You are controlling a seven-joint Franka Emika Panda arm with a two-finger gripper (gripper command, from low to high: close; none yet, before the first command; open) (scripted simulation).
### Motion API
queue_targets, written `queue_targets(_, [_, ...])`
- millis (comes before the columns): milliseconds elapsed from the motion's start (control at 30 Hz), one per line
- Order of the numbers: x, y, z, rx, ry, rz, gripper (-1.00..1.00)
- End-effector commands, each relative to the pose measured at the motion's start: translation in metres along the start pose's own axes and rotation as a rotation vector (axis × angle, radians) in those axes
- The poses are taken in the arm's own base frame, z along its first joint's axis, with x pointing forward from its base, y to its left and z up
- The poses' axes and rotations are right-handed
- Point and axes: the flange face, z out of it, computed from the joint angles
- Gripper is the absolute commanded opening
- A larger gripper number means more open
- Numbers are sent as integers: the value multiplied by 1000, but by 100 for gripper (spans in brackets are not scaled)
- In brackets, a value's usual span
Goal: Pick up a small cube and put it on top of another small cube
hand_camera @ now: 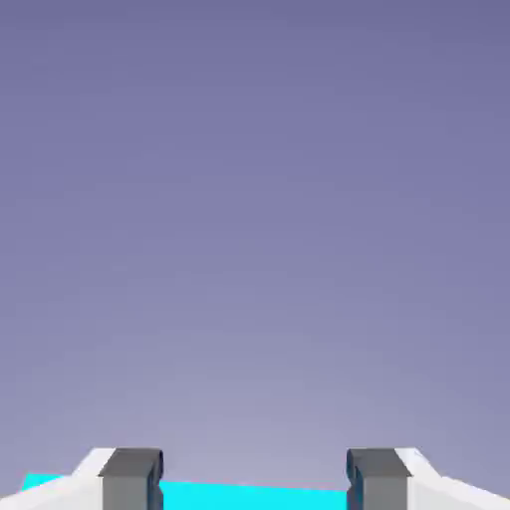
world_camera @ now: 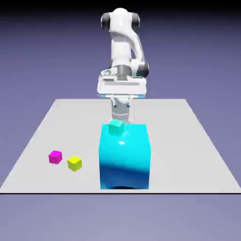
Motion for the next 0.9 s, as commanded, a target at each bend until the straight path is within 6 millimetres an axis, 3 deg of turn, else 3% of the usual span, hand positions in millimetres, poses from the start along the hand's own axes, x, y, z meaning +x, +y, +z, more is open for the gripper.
queue_targets(0, [6,10,10,-32,-14,86,0])
queue_targets(233, [41,90,71,-259,-68,701,0])
queue_targets(433, [56,172,111,-453,-63,1237,0])
queue_targets(767, [46,319,155,-772,44,2135,0])
queue_targets(867, [41,328,165,-781,49,2166,0])
